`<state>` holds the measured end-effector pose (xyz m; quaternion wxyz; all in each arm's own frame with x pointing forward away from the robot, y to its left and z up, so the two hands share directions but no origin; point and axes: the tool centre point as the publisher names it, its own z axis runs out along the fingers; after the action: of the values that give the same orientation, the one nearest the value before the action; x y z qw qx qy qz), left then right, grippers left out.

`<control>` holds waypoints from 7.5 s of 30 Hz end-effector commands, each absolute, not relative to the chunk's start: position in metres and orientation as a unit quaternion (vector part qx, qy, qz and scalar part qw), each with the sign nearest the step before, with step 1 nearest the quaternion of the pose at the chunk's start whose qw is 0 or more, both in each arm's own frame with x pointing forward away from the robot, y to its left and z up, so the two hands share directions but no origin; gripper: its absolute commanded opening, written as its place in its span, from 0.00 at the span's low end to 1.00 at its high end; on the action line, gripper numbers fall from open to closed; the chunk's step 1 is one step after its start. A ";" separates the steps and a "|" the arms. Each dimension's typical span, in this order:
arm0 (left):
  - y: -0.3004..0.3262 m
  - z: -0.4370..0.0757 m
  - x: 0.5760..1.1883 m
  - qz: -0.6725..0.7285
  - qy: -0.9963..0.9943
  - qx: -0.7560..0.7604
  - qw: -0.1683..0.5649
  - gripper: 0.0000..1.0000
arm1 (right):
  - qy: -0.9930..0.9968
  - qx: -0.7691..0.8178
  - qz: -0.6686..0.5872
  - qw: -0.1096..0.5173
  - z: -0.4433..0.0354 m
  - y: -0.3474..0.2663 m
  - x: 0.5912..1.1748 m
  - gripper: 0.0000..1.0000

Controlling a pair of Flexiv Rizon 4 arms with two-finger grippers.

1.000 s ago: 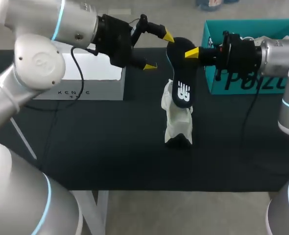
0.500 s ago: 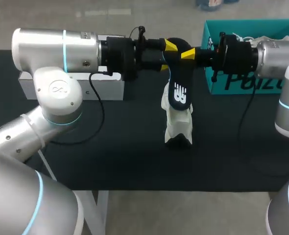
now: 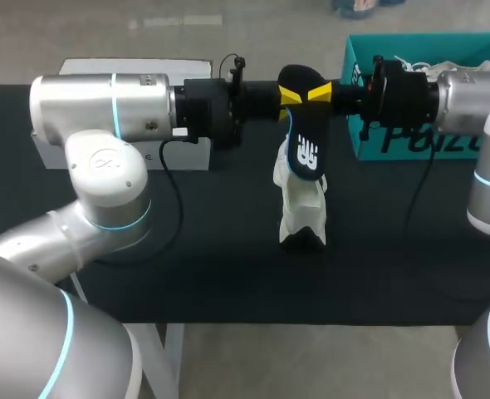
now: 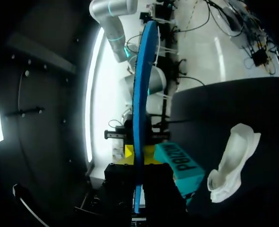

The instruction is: Take the shoe out of the shoebox, open the shoe tongue, remove and reinsert the insole, then place the shoe into the shoebox

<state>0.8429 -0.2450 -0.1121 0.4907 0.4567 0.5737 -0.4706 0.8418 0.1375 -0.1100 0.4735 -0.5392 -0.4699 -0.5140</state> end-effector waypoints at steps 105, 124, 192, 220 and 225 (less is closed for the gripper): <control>-0.239 -0.254 0.789 -0.485 0.725 0.426 0.240 0.00 | -0.609 -0.648 -0.364 0.276 -0.165 -0.055 0.825 1.00; -0.242 -0.262 0.797 -0.488 0.727 0.428 0.224 0.00 | -0.609 -0.648 -0.364 0.276 -0.165 -0.055 0.825 1.00; -0.267 -0.333 0.861 -0.402 0.778 0.445 0.190 0.34 | -0.609 -0.648 -0.364 0.276 -0.165 -0.055 0.825 1.00; -0.280 -0.345 0.870 -0.374 0.790 0.435 0.214 0.00 | -0.609 -0.648 -0.364 0.276 -0.165 -0.055 0.825 1.00; -0.282 -0.352 0.874 -0.338 0.790 0.448 0.245 0.00 | -0.609 -0.648 -0.364 0.276 -0.165 -0.055 0.825 1.00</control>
<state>0.8757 -0.2731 -0.3459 0.2365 0.4520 0.7851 -0.3513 0.8249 -0.0545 -0.1653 0.2768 -0.6477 -0.6087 -0.3651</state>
